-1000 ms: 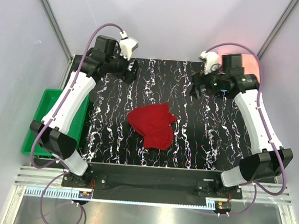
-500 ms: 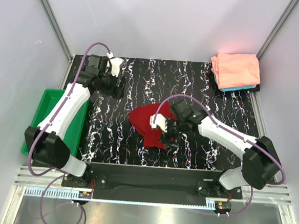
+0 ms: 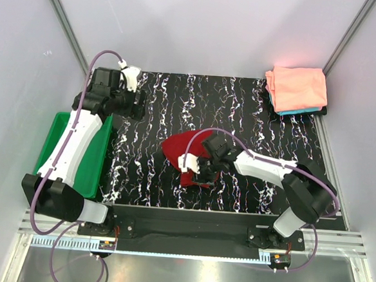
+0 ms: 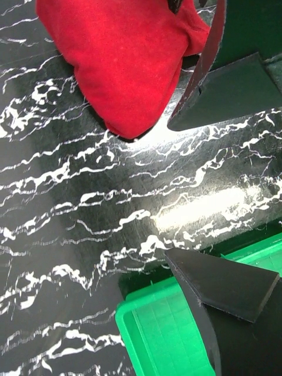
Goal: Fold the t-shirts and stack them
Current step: Flatten the tshirt out
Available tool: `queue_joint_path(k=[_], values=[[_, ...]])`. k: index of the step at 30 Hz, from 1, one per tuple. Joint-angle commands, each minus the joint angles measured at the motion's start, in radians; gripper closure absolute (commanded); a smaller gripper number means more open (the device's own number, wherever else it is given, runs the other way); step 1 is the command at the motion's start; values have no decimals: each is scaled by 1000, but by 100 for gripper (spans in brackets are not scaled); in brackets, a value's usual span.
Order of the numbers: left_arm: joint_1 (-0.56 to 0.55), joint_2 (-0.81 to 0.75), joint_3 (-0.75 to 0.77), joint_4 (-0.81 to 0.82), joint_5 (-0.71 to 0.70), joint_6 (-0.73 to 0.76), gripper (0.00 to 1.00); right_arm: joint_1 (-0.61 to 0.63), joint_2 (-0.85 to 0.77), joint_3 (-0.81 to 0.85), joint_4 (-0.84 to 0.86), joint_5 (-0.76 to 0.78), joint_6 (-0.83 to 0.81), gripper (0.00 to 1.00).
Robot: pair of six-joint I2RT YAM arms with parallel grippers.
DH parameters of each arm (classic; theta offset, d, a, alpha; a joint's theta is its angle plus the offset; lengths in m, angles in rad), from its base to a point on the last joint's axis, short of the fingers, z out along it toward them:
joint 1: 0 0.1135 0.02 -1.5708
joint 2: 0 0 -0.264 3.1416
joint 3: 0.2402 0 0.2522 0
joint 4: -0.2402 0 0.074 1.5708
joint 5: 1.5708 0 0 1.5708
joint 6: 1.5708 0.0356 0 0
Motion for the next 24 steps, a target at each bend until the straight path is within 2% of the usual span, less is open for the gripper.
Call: queue_joint_path(k=[1, 2, 3, 6, 8, 10, 11, 13, 17, 20, 24], values=[[34, -42, 6, 30, -19, -10, 12, 10, 24, -6, 74, 6, -52, 40], [40, -44, 7, 32, -13, -10, 12, 12, 36, -6, 77, 6, -54, 41], [51, -44, 6, 32, -10, -12, 12, 10, 39, -5, 78, 9, -55, 48], [61, -42, 9, 33, -2, -16, 12, 10, 54, -8, 103, 35, -61, 72], [64, -39, 10, 35, 2, -18, 12, 10, 57, -8, 106, 50, -64, 74], [68, -36, 12, 38, 7, -22, 12, 12, 54, 1, 89, 52, -66, 67], [68, -35, 14, 41, 12, -24, 12, 10, 50, 3, 88, 52, -54, 61], [69, -29, 20, 41, 13, -24, 12, 10, 48, 4, 77, 42, -49, 59], [71, -19, 34, 43, 12, -22, 12, 10, 51, -5, 77, 65, -58, 78], [74, -18, 44, 41, 12, -21, 12, 10, 33, 21, 59, 122, -80, 87], [80, -24, 46, 41, 10, -24, 12, 3, -30, 157, 7, 188, -86, 97]])
